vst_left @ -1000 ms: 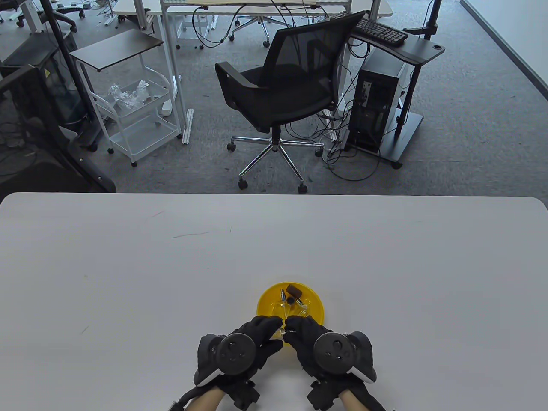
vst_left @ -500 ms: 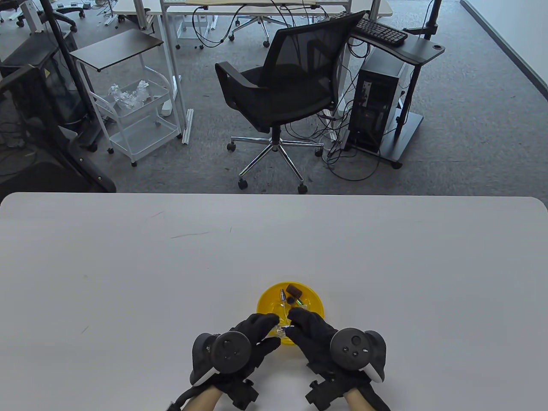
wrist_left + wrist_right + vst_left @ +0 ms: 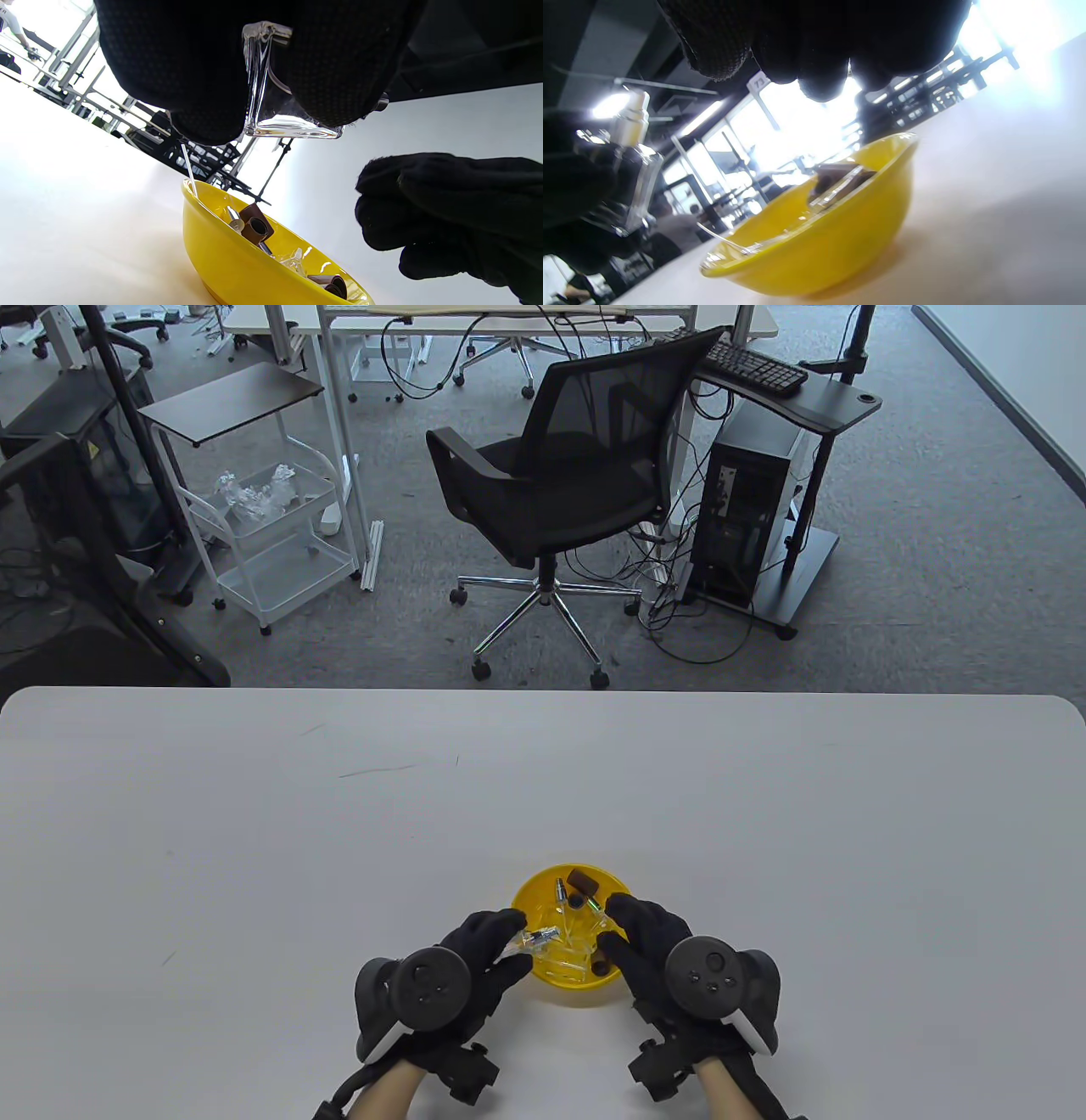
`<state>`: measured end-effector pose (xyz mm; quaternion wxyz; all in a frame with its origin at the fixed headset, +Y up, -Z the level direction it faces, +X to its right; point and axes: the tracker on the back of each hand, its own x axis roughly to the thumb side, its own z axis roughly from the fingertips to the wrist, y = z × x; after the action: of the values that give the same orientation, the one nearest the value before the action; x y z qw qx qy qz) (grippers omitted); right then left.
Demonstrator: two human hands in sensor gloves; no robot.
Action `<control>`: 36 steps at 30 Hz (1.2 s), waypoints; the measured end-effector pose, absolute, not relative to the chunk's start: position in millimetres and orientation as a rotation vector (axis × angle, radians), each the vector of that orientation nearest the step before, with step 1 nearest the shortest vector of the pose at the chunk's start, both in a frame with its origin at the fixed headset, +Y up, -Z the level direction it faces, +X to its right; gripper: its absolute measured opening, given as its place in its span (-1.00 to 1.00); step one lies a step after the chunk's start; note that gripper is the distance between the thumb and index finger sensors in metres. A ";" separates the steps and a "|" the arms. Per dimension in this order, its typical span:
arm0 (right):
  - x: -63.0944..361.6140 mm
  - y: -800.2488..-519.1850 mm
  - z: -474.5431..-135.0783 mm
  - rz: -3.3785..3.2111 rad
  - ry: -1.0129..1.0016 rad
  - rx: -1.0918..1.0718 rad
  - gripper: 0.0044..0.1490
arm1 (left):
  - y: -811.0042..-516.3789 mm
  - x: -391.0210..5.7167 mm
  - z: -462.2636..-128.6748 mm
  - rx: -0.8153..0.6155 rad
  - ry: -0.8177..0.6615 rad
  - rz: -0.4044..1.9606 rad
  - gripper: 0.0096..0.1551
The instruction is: Assemble perfume bottles from components
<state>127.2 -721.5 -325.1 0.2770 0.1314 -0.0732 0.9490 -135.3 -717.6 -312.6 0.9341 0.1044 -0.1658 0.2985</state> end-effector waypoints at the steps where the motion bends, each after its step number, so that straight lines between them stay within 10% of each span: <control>1: 125.9 -722.2 -326.5 2.575 -0.181 0.359 -0.36 | -717.5 -136.2 -312.6 0.214 -0.336 0.617 -0.41; 14: 95.6 -729.6 -357.5 2.930 0.272 0.385 -0.32 | -715.0 -141.1 -313.1 0.216 -0.321 0.634 -0.42; 36: 81.7 -733.8 -369.9 2.961 0.328 0.230 -0.45 | -716.4 -141.7 -313.6 0.193 -0.341 0.632 -0.42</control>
<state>81.7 -733.8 -369.9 0.0765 0.0769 0.1095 0.9880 -141.7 -716.4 -313.6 0.9317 0.0945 -0.1667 0.3085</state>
